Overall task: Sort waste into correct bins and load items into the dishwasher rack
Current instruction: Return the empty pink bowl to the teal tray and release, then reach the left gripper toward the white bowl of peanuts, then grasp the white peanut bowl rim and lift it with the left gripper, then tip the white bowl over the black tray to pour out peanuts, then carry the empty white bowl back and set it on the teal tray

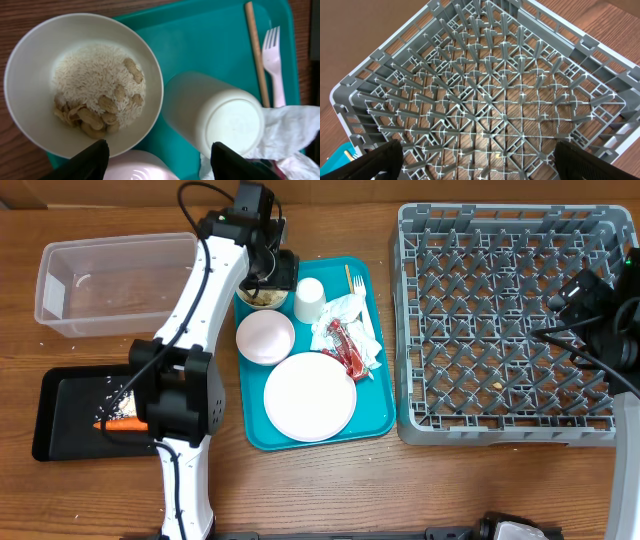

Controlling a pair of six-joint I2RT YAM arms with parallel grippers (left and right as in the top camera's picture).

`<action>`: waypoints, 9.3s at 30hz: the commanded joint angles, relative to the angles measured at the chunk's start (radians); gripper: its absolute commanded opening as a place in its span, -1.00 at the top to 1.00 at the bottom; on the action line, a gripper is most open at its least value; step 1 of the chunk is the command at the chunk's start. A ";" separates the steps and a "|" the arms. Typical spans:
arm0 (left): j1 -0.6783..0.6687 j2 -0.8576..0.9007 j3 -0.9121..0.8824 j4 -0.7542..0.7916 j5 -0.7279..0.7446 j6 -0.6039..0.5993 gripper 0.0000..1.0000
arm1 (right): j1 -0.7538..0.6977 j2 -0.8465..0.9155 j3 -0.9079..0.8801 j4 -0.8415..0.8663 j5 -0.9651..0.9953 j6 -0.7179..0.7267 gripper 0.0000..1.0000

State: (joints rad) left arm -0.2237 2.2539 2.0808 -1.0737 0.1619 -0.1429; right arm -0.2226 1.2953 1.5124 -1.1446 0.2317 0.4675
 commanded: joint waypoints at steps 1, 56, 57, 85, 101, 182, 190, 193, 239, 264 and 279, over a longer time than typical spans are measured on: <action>-0.006 0.034 0.034 0.001 0.013 0.107 -0.36 | -0.002 -0.008 0.006 0.006 -0.002 0.001 -1.00; -0.052 -0.022 0.140 -0.047 -0.105 0.046 0.92 | -0.002 -0.008 0.006 0.006 -0.002 0.001 -1.00; -0.052 -0.048 0.140 -0.055 -0.105 0.023 0.92 | -0.002 -0.008 0.006 0.006 -0.002 0.001 -1.00; 0.401 -0.595 -0.039 -0.527 0.005 -0.254 0.91 | -0.002 -0.008 0.006 0.006 -0.002 0.001 -1.00; 0.829 -0.754 -0.892 0.059 0.593 -0.087 0.91 | -0.002 -0.008 0.006 0.006 -0.002 0.001 -1.00; 1.238 -0.609 -1.050 -0.224 1.284 0.589 0.92 | -0.002 0.024 0.005 0.006 -0.002 0.001 -1.00; 1.217 -0.677 -0.981 -0.364 1.192 0.678 0.92 | -0.002 0.025 0.005 0.006 -0.002 0.001 -1.00; 1.196 -0.736 -0.903 -0.457 1.184 0.756 0.92 | -0.002 0.025 0.005 0.006 -0.002 0.001 -1.00; -0.047 -0.262 -0.453 0.610 -0.291 -0.152 0.92 | -0.002 0.025 0.005 0.006 -0.002 0.001 -1.00; -0.052 -0.177 -0.452 0.562 -0.207 -0.153 0.55 | -0.002 0.025 0.005 0.006 -0.002 0.001 -1.00; -0.052 -0.467 -0.310 0.277 -0.013 -0.150 -1.00 | -0.002 0.025 0.005 0.006 -0.002 0.001 -1.00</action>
State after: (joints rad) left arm -0.2687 1.8824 1.7363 -0.7803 0.0528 -0.2920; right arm -0.2226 1.3197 1.5124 -1.1442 0.2317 0.4671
